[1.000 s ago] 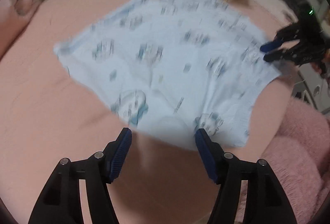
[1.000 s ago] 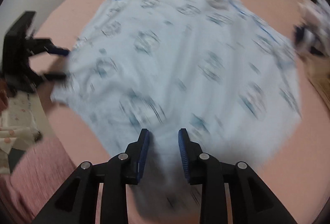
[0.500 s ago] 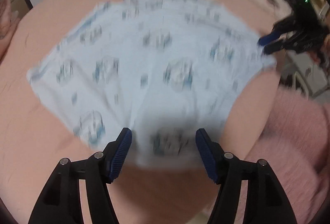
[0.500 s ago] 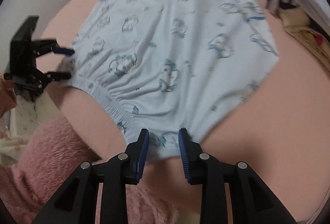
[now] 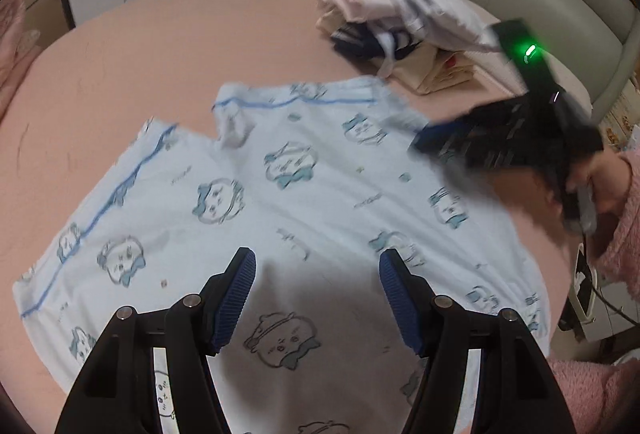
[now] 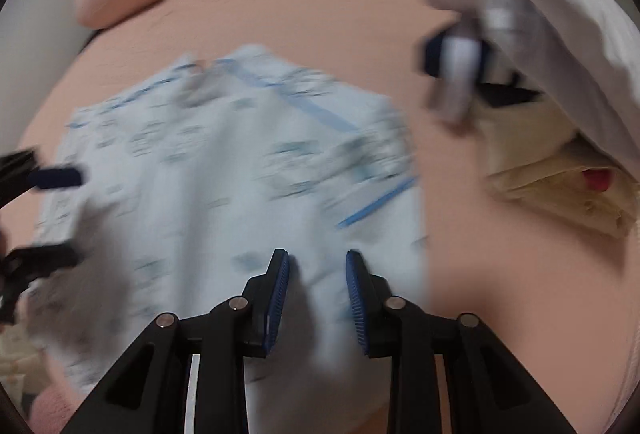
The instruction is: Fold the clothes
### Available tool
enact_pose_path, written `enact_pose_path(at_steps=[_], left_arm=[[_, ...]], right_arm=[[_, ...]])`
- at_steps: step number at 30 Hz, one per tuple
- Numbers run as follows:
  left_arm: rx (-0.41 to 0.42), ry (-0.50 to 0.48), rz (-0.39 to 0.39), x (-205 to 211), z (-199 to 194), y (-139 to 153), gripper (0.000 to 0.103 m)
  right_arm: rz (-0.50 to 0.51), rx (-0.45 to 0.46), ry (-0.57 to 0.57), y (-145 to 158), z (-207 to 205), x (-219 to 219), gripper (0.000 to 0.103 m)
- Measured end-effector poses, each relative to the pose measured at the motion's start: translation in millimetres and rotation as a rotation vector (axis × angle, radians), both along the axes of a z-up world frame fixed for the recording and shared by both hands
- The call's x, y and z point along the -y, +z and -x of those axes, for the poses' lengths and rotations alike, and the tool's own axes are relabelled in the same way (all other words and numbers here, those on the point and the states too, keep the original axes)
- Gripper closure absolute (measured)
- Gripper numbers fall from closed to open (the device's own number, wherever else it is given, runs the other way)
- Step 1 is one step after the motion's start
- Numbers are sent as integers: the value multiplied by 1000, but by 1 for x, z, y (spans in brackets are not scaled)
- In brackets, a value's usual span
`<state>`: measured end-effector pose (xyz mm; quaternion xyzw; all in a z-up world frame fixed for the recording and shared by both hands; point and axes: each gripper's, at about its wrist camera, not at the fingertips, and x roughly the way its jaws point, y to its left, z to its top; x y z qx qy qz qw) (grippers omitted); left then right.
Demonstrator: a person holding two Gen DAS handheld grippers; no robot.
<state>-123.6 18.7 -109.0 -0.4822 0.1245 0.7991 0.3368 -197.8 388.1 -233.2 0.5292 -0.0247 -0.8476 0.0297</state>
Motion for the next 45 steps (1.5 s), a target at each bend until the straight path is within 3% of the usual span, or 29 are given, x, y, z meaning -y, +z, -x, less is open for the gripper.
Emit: enact_pose_path(at_steps=[4, 6, 9, 11, 13, 15, 16, 18, 19, 22, 24, 25, 26, 28, 31, 33, 34, 37, 40, 42, 45], left_arm=[[8, 49, -24, 6, 17, -7, 41], [4, 48, -45, -5, 29, -7, 41], [-28, -7, -22, -40, 46, -9, 41], [-60, -29, 99, -56, 51, -17, 41], [-95, -23, 181, -43, 44, -20, 41], [-130, -16, 263, -30, 37, -22, 41], [-141, -6, 278, -21, 31, -21, 41], [-134, 6, 211, -8, 18, -12, 41], [-113, -7, 142, -9, 10, -7, 41], [-34, -97, -37, -31, -14, -3, 41], [-26, -165, -9, -53, -30, -15, 41], [-47, -184, 76, -59, -37, -27, 40], [-67, -195, 120, -60, -43, -35, 39], [-86, -195, 119, -42, -53, -34, 40], [-64, -177, 178, -11, -59, -23, 40], [-37, -157, 131, -1, -61, -11, 40], [-32, -153, 89, -3, -63, -5, 40], [-33, -184, 17, -28, -72, -1, 40], [-12, -222, 103, -50, -85, -31, 40], [-46, -240, 132, -36, -98, -32, 40], [-17, -207, 120, 2, -105, -21, 40]], right_arm=[[-160, -133, -172, 22, -16, -41, 78], [-130, -184, -189, 33, -25, -41, 74], [-25, -173, -45, 32, -26, -10, 74], [3, -121, 37, 19, -23, 11, 74], [-38, -35, 83, -3, -18, 26, 76], [-87, -41, 46, -4, -26, 19, 78], [-158, -55, 12, -3, -32, 15, 78], [-373, -76, -61, -1, -42, 8, 74], [-386, -94, -79, 4, -47, 7, 74], [-119, -152, -43, 24, -63, 23, 74], [28, -112, 51, 25, -73, 52, 74], [66, -61, 99, 18, -79, 67, 74], [71, -12, 117, 8, -85, 71, 74], [71, 26, 110, -8, -103, 63, 78], [30, 42, 24, 1, -130, 27, 76], [-86, 49, -39, 7, -139, 8, 74], [-71, 35, -50, 12, -142, 7, 74], [66, -40, -43, 30, -146, 27, 74], [113, -27, 71, 34, -146, 81, 74], [119, 32, 128, 22, -142, 107, 74], [103, 35, 133, 20, -143, 114, 75]])
